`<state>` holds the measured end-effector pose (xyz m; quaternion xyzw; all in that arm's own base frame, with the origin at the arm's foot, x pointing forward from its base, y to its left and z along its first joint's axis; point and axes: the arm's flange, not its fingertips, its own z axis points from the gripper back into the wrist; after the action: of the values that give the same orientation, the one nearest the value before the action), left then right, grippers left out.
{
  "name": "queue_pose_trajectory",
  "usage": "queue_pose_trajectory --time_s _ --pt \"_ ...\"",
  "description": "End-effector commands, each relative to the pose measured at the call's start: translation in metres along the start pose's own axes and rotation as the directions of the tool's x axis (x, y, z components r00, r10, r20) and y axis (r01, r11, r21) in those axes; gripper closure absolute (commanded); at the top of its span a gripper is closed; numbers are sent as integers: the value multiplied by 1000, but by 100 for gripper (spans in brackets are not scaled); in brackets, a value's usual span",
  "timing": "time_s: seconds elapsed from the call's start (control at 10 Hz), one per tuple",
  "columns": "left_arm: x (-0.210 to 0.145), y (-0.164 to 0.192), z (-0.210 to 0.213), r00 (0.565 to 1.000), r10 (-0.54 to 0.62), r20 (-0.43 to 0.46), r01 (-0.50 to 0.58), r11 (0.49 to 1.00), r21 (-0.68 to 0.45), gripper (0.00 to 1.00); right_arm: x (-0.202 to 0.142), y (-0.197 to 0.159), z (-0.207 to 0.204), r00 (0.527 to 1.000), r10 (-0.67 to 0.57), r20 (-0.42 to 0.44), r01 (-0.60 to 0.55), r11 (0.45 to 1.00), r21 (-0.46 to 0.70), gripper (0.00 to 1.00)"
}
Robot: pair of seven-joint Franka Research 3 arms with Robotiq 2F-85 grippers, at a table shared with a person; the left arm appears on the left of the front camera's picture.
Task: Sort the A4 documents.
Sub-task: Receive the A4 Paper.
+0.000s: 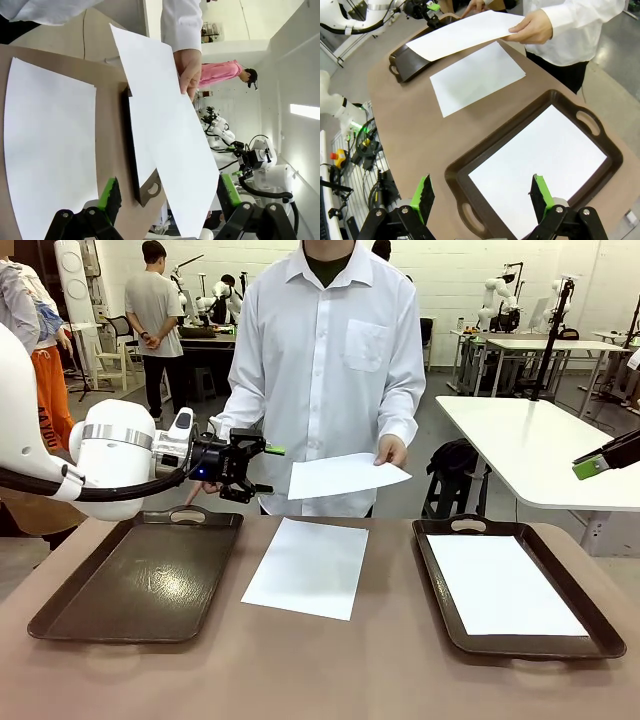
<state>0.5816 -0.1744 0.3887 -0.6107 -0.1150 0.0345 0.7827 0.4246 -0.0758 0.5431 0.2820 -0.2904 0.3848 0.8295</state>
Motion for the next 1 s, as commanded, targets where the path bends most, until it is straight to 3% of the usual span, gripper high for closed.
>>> queue_pose_trajectory --time_s 0.0,0.2,0.9 --pt "9 2 -12 999 51 -17 -52 998 -44 0 0 0 -1 1000 1 -1 -1 1000 -1 0" --pt "11 10 -30 998 42 -46 -42 999 -13 0 0 0 -1 1000 1 -1 -1 1000 -1 0" --pt "20 17 -62 984 148 -99 -158 983 -97 0 0 0 -1 1000 1 -1 -1 1000 -1 0"
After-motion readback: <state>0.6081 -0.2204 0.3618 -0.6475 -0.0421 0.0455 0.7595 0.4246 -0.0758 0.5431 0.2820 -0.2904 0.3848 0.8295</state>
